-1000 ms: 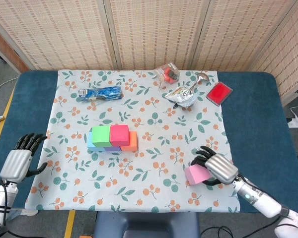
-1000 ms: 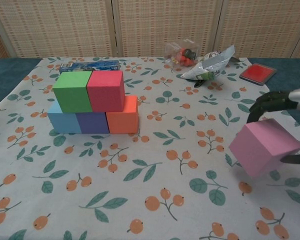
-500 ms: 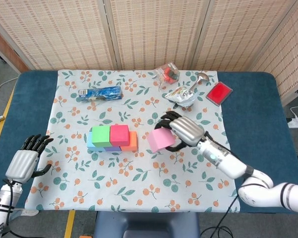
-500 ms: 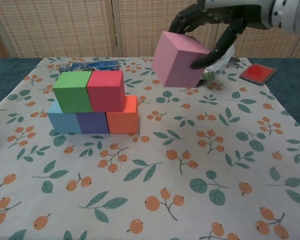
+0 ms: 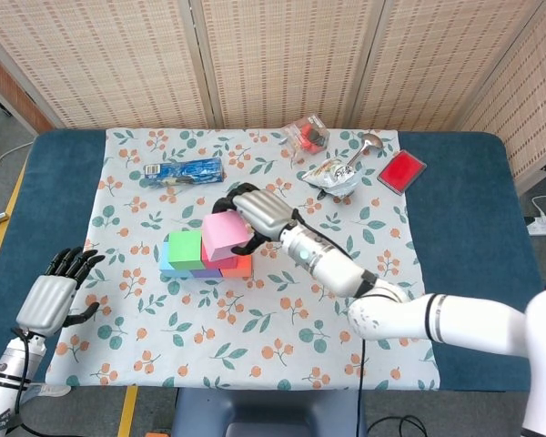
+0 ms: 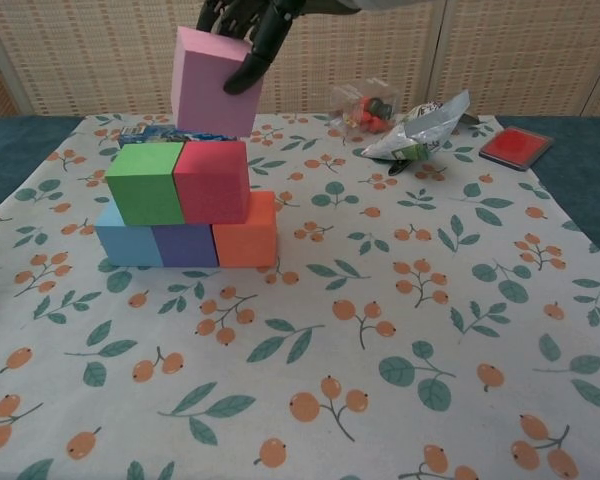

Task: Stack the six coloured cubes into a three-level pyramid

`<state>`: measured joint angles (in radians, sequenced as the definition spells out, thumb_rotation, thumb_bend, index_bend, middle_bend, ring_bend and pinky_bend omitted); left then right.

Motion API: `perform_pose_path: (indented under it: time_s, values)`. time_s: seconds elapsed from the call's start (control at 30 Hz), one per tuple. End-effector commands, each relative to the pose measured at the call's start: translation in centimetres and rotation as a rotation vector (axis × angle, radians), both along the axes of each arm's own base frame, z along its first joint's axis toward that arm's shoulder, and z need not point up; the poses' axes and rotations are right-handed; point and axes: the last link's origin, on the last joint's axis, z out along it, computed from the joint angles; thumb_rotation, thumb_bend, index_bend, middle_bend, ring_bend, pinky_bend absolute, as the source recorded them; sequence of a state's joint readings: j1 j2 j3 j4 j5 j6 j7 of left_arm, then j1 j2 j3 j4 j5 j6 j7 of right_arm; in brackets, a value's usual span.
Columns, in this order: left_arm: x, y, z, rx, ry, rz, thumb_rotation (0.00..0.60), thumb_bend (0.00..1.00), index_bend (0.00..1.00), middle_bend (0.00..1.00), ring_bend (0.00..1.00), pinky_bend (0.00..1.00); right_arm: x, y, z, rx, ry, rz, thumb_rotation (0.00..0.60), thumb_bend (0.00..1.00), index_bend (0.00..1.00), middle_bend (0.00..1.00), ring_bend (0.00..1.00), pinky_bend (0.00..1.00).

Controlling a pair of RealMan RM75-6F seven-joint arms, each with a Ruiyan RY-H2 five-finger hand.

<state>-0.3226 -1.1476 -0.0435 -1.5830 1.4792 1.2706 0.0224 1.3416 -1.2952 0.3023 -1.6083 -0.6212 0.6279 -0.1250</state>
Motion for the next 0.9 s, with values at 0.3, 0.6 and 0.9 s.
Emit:
perform_pose_path:
  time_s: [0.3,0.6,0.9]
  values:
    - [0.0,0.0,-0.4,-0.006,-0.021,0.0,0.6,0.29,0.14,0.1,0.0,0.06,4.6,0.0,-4.4,-0.056,0.105,0.011,0.6,0.18,0.33,0.31,0.15,0.09]
    - [-0.6,0.0,-0.3,-0.007,-0.03,0.02,0.6,0.29,0.14,0.1,0.0,0.06,5.5,-0.1,-5.6,-0.074,0.139,0.009,0.6,0.18,0.21,0.31,0.12,0.04]
    - [-0.9,0.1,-0.3,-0.001,-0.038,0.025,0.6,0.29,0.13,0.1,0.0,0.06,5.6,0.2,-5.7,-0.057,0.145,0.006,0.6,0.12,0.0,0.19,0.03,0.0]
